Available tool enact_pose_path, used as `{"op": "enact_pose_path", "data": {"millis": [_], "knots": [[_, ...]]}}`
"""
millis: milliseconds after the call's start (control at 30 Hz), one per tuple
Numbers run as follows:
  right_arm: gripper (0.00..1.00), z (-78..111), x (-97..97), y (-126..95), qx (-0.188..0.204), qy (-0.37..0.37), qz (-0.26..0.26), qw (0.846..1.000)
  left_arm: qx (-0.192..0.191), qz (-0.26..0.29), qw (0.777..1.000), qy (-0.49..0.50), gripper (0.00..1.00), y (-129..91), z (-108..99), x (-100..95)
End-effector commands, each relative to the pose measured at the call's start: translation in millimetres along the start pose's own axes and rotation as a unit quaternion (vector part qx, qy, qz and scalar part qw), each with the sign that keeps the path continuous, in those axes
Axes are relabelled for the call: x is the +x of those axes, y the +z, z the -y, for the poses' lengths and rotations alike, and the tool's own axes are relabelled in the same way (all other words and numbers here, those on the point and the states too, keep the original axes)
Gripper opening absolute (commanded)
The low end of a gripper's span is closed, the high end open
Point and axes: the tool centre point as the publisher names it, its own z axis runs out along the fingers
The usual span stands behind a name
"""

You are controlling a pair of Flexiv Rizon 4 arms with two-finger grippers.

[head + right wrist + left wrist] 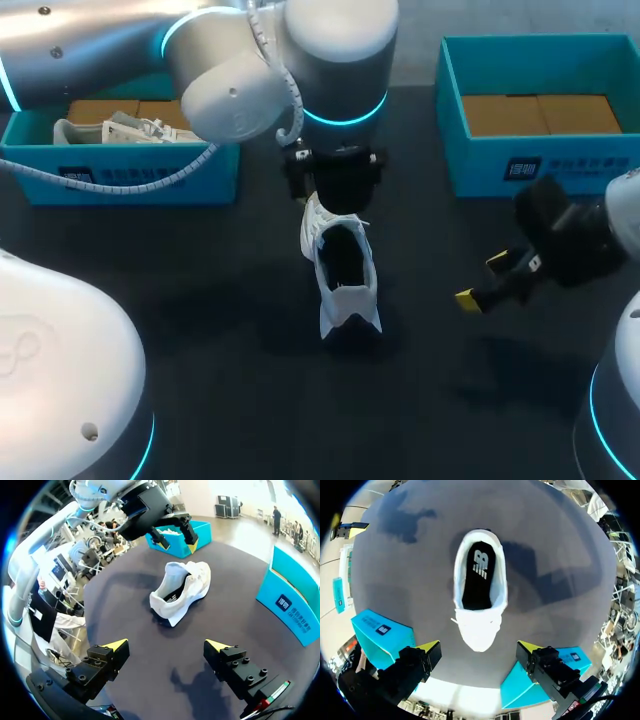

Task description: Take the shoe out of the shoebox, open the shoe tongue, remove and reinsert the insole, then place the shoe into the shoebox

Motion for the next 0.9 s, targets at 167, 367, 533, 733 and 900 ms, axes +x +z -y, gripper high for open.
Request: {"op": "enact_pose_path", "data": {"millis": [167, 367, 533, 733, 900], "knots": [[1.0, 2.3, 0.9, 0.4, -0.003, 0.002, -0.001, 1.0, 0.001, -0.003, 1.0, 0.019, 0.77, 14.2, -1.9, 0.2], [1.0, 3.5, 2.3, -0.3, -0.002, 0.005, 0.0, 1.0, 0.013, -0.002, 1.0, 0.024, 0.44, 24.8, 6.0, 1.8], [1.0, 4.5, 2.6, -0.9, -0.003, 0.007, 0.001, 1.0, 0.02, -0.007, 0.999, 0.025, 0.34, 29.1, 10.7, 2.8], [1.0, 6.4, 2.7, -1.6, -0.004, 0.01, 0.001, 1.0, 0.022, -0.007, 0.999, 0.023, 0.25, 30.6, 8.3, 2.3], [1.0, 7.1, 2.8, -1.6, -0.005, 0.012, 0.002, 1.0, 0.024, -0.007, 0.999, 0.023, 0.23, 33.6, 7.4, 0.1]]}}
